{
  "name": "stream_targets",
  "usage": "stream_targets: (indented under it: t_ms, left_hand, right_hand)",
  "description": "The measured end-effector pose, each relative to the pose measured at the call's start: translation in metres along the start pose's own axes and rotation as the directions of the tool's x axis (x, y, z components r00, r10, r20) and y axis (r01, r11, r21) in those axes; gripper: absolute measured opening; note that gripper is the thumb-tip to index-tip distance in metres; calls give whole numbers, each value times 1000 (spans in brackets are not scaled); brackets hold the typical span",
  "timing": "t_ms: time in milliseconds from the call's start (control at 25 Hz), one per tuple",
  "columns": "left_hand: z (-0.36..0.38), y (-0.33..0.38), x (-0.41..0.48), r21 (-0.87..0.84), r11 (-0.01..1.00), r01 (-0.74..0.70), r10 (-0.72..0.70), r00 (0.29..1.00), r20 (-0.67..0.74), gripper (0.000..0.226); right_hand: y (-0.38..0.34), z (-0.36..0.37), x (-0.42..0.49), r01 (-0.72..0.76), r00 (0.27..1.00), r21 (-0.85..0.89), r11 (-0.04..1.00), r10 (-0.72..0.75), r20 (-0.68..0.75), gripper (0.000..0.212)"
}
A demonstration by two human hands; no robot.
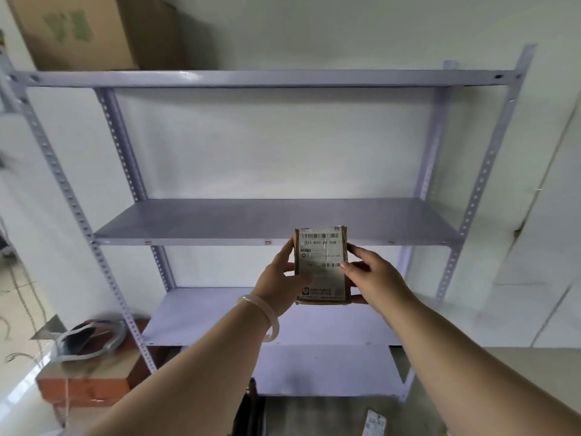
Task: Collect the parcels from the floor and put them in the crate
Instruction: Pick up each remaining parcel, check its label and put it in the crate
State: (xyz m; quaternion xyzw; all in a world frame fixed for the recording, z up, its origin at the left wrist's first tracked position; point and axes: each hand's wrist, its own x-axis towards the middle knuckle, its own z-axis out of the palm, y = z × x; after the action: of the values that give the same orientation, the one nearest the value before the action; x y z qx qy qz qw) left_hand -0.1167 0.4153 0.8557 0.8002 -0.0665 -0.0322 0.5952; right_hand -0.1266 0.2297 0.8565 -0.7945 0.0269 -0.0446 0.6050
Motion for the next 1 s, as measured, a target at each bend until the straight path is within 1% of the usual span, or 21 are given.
stream_targets:
  t_ms: [280,400,520,640,800,1000]
  left_hand:
    - [-181,-98,14,-30,994,105,-105,994,-16,78]
    - [-229,-132,24,-56,987,151,-151,989,-4,77]
    - [-252,-157,34,-66,981,183,-182,983,20,76]
    - [-260,-177,49,-79,976,202,-201,979,17,76]
    - [-251,-207,71,-75,970,231,-233,973,-9,76]
    - [-225,-264,82,12,946,324,-324,946,5,74]
  right_hand:
    - [-14,203,27,-37,998,-24,999,39,56,42]
    - [-12,261,38,-67,996,-54,996,70,55,42]
    - [-4,294,47,-104,993,-89,991,108,43,43]
    - [5,310,65,-131,989,-126,983,138,46,44]
    - [35,319,94,-156,982,-148,977,170,84,44]
    - [103,328,111,-289,941,-117,950,304,148,43]
